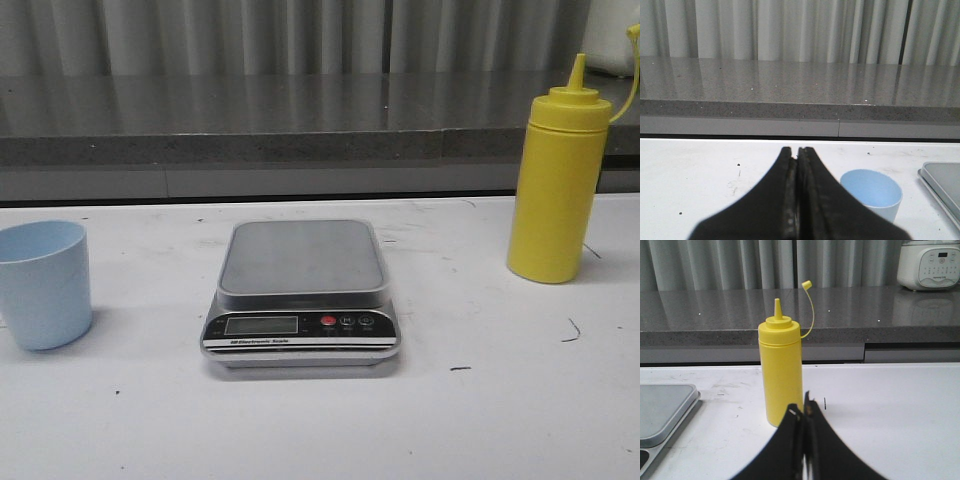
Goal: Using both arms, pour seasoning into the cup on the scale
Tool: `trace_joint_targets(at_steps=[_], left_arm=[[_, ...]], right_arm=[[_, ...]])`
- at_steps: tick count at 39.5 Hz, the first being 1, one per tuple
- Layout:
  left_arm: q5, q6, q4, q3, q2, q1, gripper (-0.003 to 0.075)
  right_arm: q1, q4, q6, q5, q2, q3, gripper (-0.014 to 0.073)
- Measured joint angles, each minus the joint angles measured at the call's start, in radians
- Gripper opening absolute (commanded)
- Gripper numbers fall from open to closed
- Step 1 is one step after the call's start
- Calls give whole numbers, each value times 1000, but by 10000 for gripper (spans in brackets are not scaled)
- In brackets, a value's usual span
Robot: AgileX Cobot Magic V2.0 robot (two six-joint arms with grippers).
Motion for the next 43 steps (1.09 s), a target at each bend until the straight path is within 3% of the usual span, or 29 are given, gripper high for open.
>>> trace_joint_targets(at_steps=[40, 43], left_arm=[[-39, 0, -7, 0, 0, 0, -20], [-29, 0, -16, -25, 0, 0, -20]], right_arm=[[0, 0, 0, -15, 0, 0, -69], [0, 0, 0, 35, 0, -26, -69]])
